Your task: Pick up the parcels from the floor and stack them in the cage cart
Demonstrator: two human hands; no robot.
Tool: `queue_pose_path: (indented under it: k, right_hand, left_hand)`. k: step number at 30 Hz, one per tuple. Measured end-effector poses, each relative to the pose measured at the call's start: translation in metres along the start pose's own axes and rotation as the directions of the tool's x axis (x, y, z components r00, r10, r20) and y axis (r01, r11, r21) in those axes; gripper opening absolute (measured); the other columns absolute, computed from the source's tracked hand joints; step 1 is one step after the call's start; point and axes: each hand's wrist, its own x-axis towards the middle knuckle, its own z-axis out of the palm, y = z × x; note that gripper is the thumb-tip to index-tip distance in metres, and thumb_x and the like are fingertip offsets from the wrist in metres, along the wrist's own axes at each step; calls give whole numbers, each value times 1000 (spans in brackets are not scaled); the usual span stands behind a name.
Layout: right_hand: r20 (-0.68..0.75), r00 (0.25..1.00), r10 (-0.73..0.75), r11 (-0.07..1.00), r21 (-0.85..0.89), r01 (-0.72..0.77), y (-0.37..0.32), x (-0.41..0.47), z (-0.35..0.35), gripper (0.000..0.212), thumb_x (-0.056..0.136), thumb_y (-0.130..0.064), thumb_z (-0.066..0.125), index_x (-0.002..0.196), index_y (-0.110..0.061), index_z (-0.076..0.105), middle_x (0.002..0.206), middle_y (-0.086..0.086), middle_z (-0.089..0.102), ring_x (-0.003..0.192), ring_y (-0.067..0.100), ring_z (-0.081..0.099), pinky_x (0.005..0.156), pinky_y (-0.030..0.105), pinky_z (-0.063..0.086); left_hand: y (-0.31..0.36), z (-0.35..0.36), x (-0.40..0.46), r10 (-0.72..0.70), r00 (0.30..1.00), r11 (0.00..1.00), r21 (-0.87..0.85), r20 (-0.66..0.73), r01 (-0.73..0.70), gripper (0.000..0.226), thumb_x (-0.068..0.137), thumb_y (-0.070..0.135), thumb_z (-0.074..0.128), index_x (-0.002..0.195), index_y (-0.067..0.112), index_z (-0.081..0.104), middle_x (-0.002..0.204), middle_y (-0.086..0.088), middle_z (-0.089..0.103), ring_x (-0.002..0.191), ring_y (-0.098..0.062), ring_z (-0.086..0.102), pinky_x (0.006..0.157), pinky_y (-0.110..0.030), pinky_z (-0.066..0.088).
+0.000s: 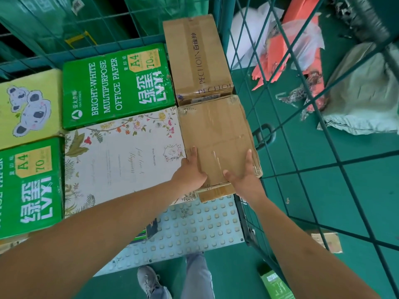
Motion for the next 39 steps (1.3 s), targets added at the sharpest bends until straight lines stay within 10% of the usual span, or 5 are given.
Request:
queue_pose_path:
  k: [12,15,20,25,39]
  right_hand:
    - [83,986,143,989,-48,-139,-25,-35,9,87,104,-35,57,165,-32,-5,147,14,52,122,35,58,106,45,47]
    - [171,978,117,993,-39,-112,-44,-62,10,66,103,-34,56,159,-14,28,103,-1,58,85,17,57,74,36,56]
    - [194,979,70,996,35,-78,-92,-124,14,50,109,-29,47,154,-9,39,136,10,57,118,26,59,101,40,51]
    - [244,970,3,944,318,-83,-133,-206,61,31,107,-33,54,132,-16,53,120,9,68,102,23,65,99,37,56]
    - [564,808,-169,984,50,171,-242,-417,347,12,106,-28,54,104,-17,59,83,5,60,71,18,51,75,31,45]
  left_hand:
    - [1,-21,-54,15,995,1000,-25,96,-13,75,96,31,60,159,28,20,108,-8,59,81,-17,63,59,-25,52]
    - [-11,-44,-83,56,996,994,-100,68,-49,77,98,25,61,162,27,18,94,-2,61,63,-12,52,44,-20,40]
    - [-55,-87,-134,55,998,974,-219,11,-52,73,99,27,63,160,29,23,77,-3,56,60,-16,50,50,-22,40]
    - [-143,-119,-211,12,999,889,-458,-49,-33,68,100,30,64,158,31,28,114,-9,60,100,-25,59,89,-39,54]
    - [-463,-136,-449,-331,906,564,-825,-265,-35,42,101,32,63,140,23,52,128,-9,63,83,-15,60,70,-27,52]
